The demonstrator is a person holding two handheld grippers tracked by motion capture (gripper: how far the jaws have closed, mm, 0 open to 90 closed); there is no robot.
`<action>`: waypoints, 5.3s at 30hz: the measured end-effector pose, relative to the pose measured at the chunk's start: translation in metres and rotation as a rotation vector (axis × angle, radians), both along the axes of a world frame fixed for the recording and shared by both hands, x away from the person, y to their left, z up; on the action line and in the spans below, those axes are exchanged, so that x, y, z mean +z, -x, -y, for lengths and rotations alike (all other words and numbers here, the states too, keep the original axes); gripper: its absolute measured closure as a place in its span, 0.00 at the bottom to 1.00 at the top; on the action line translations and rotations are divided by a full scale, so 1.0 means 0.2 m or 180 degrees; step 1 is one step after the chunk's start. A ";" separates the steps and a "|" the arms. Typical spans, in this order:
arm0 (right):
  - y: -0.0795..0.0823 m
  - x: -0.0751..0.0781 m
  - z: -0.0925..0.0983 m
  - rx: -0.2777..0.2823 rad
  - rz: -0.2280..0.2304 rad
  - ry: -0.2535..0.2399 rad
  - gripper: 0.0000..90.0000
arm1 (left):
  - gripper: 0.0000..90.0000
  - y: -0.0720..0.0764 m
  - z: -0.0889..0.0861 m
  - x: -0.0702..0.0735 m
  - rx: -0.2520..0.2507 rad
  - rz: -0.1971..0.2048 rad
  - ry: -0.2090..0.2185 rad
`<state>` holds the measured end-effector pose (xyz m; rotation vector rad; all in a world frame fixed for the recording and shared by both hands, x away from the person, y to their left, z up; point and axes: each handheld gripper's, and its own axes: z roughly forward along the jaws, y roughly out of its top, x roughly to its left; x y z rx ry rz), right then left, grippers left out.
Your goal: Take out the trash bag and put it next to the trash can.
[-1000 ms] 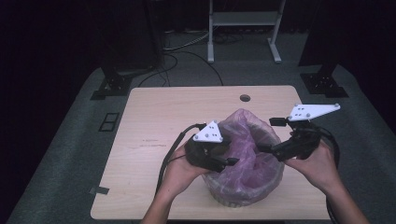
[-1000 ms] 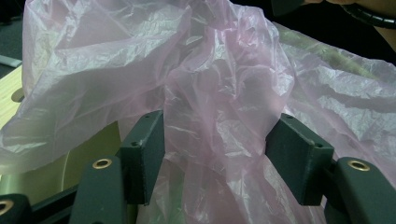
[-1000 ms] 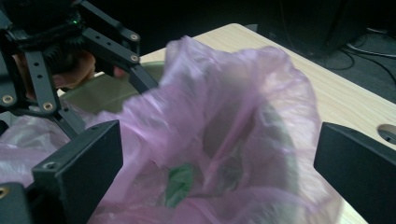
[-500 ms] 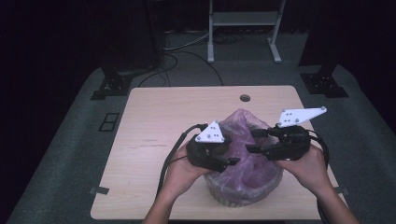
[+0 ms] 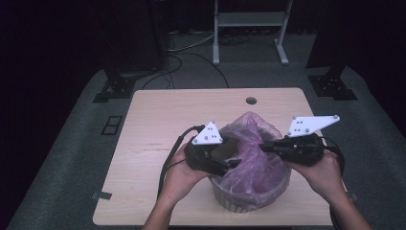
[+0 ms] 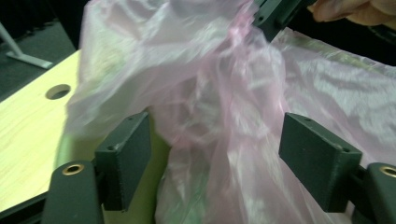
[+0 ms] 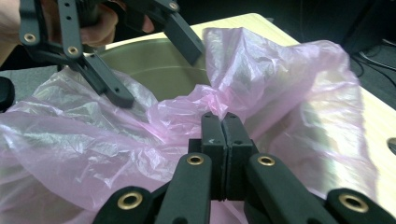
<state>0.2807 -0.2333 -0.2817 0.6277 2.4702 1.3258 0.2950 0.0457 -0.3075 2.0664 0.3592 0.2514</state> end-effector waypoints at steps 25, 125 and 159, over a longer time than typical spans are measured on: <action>0.00 -0.04 0.31 -0.0509 -0.0196 -0.0063 0.90 | 0.22 -0.02 -0.05 -0.02 0.0137 -0.0060 -0.0043; -0.13 0.39 0.25 -0.0763 0.0530 -0.0601 0.98 | 0.01 0.01 -0.07 0.01 0.0158 -0.0003 0.0101; -0.21 0.96 0.35 -0.1082 0.1151 -0.0863 0.99 | 0.01 0.01 -0.09 0.04 0.0150 0.0030 0.0164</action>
